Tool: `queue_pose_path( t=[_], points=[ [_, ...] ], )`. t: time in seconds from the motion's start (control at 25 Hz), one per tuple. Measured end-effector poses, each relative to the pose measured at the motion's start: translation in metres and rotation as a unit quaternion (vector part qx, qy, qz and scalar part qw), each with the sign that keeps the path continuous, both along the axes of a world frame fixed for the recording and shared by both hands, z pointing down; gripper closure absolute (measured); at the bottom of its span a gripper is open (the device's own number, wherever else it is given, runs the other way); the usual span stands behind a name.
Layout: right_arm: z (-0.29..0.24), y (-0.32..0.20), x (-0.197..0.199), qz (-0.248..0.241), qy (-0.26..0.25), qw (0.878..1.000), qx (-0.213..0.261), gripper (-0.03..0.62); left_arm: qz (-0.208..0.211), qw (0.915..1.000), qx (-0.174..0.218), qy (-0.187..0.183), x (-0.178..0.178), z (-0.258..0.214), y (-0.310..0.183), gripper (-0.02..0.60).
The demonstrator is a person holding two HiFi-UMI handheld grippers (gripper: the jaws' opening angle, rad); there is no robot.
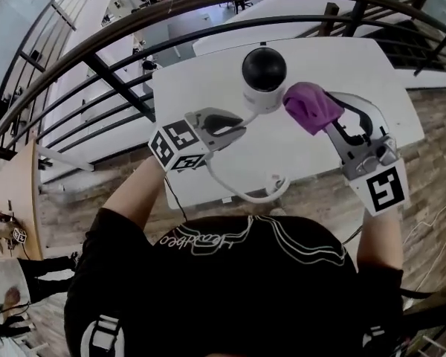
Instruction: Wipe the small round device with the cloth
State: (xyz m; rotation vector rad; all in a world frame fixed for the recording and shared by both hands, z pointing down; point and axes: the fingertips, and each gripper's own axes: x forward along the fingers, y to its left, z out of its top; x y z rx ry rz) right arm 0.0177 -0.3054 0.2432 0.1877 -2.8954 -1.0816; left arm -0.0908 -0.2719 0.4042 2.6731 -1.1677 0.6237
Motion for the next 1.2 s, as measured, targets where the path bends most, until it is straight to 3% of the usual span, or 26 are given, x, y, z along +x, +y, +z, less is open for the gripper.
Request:
queue_pose_path(
  t=[0.2,0.44,0.72,1.0,1.2],
  points=[
    [-0.02,-0.034,-0.005,-0.06,-0.037,0.997,-0.028,0.527,-0.035,0.9993,0.005,-0.012,-0.001,-0.002,-0.005,0.52],
    [-0.04,-0.056,-0.023,-0.135,-0.079,0.985,-0.066,0.527,-0.075,0.9963,0.0,-0.043,-0.002,-0.002,-0.004,0.52],
    [-0.054,-0.06,-0.057,-0.23,-0.12,0.956,-0.136,0.527,-0.122,0.9901,-0.006,-0.069,-0.007,-0.002,-0.006,0.52],
    [-0.048,-0.055,-0.072,-0.278,-0.124,0.938,-0.166,0.527,-0.143,0.9865,-0.014,-0.077,-0.006,0.0,-0.009,0.52],
    [-0.036,-0.058,-0.074,-0.291,-0.113,0.933,-0.178,0.526,-0.149,0.9851,-0.019,-0.084,-0.007,0.001,-0.016,0.519]
  ],
)
